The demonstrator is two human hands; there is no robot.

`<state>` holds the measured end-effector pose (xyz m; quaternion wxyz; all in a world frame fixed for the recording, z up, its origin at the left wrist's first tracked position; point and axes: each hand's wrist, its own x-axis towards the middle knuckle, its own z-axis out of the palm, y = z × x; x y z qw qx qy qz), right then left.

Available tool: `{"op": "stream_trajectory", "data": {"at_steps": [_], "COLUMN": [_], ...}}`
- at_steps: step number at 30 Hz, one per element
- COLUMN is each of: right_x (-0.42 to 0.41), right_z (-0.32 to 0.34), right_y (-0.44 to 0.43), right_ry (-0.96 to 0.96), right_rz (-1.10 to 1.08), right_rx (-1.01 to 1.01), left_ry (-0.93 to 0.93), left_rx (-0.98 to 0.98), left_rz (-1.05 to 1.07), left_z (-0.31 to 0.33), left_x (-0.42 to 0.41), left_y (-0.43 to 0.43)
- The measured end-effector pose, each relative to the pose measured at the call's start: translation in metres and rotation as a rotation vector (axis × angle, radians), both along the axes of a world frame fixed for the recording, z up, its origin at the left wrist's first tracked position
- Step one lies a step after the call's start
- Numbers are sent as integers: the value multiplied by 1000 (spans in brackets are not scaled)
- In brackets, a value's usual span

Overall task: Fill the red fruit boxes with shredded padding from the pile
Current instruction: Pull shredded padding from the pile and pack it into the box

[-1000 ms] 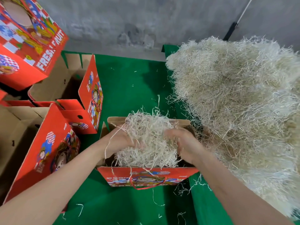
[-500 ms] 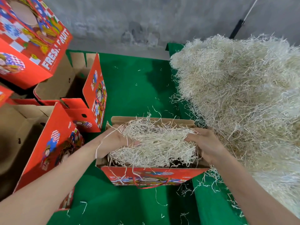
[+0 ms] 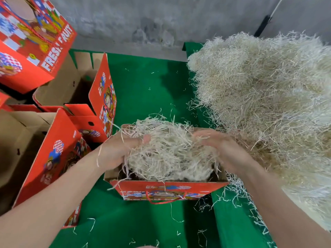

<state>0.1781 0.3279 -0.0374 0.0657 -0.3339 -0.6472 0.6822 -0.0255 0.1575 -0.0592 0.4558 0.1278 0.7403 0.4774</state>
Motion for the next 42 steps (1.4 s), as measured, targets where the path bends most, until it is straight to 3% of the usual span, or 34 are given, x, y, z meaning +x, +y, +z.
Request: {"op": "stream_trajectory", "data": {"at_steps": [3,5,7,9,13,19,22,24,28,31,36,40,42], "right_x": [-18,-32,-44,-50,-29,5,-1,-14,-48,-69,-94,-110,-107], "right_z": [-6,-13,-22,-29,-27,-10,0,-1,-22,-49,-103,-129,-138], "right_y": [-13,-22,-33,-39,-17,10,10,12,11,11,17,18,19], "right_ry": [-15,-10,-14,-8,-105,-375,-415,-516,-728,-841,-1049,-1113,-1095], "right_rz": [100,131,167,191,97,123,301,443,824,1042,1285,1399,1510], "right_rx": [-67,-67,-8,42,138,241,277,337,599,752,872,832,855], "left_ry": [-390,-508,-474,-289,-120,186,109,26,271,225,200,-153,-149], "left_rx": [141,238,285,263,130,-177,-222,-276,-397,-468,-655,-568,-570], "left_rz": [-2,-46,-97,-84,10,-325,-584,-617,-669,-808,-752,-381,-252], "left_z": [11,13,10,11,7,-5,-6,-5,-24,-48,-91,-114,-118], "left_x": [10,12,10,13,-12,-25,-12,-8,0,12,17,8,3], "left_y": [7,7,10,14,9,-12,-3,8,37,56,78,82,81]}}
